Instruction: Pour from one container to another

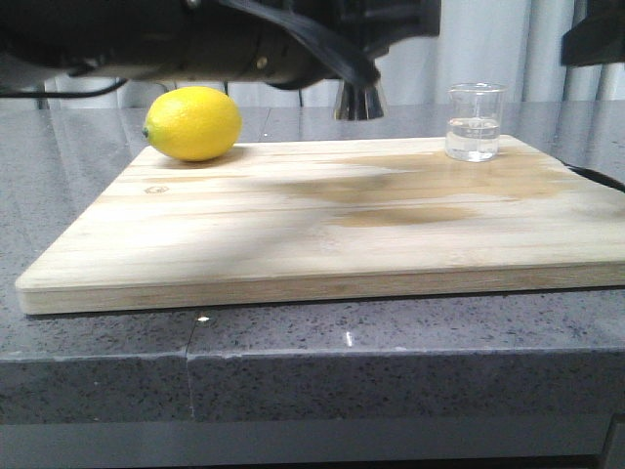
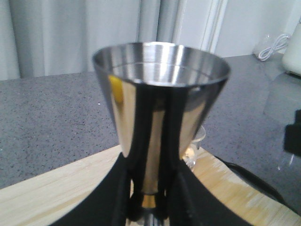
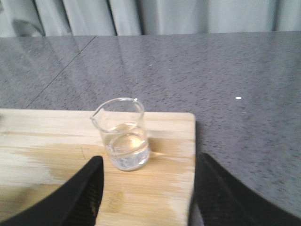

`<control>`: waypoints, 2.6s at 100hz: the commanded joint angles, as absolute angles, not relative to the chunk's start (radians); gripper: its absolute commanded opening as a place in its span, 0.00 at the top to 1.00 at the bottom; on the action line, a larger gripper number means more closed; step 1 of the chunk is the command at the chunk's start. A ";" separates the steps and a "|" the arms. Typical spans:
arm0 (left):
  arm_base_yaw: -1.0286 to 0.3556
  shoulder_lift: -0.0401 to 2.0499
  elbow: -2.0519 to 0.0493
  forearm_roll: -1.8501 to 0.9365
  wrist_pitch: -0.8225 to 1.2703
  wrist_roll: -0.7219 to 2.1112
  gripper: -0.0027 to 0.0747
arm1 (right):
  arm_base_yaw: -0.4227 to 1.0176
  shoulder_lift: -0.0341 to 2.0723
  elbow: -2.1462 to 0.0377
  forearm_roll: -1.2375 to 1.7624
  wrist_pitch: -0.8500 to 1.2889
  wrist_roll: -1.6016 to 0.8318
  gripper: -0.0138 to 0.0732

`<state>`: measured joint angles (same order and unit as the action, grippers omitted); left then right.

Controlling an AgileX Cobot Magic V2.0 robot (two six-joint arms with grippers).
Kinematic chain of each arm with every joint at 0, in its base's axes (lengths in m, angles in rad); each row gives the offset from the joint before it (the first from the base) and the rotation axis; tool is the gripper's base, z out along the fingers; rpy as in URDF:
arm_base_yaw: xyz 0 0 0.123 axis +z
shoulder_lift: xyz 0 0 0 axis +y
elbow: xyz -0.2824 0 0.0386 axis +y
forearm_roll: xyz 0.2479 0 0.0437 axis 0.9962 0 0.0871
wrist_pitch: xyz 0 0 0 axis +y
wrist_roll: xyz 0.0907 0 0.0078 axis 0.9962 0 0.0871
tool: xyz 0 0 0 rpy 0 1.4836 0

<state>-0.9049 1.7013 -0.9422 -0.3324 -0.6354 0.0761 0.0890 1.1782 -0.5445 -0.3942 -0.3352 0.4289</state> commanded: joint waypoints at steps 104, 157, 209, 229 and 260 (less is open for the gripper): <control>-0.915 1.565 -0.971 -0.322 -0.633 0.070 0.91 | 0.049 1.571 -0.659 -0.429 -0.849 0.313 0.34; -0.915 1.565 -0.971 -0.322 -0.633 0.070 0.91 | 0.049 1.641 -0.673 -0.429 -0.930 0.279 0.23; -0.915 1.565 -0.971 -0.322 -0.633 0.070 0.91 | 0.049 1.669 -0.752 -0.430 -0.897 0.279 0.23; -0.915 1.565 -0.971 -0.322 -0.633 0.070 0.91 | 0.049 1.701 -0.765 -0.444 -0.912 0.279 0.23; -0.915 1.565 -0.971 -0.322 -0.639 0.070 0.91 | 0.051 1.730 -0.791 -0.458 -0.913 0.279 0.23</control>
<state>-0.9086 1.6127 -0.9422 -0.3324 -0.5487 0.0761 0.0581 1.7618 -0.7573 -0.4623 -0.8313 0.2893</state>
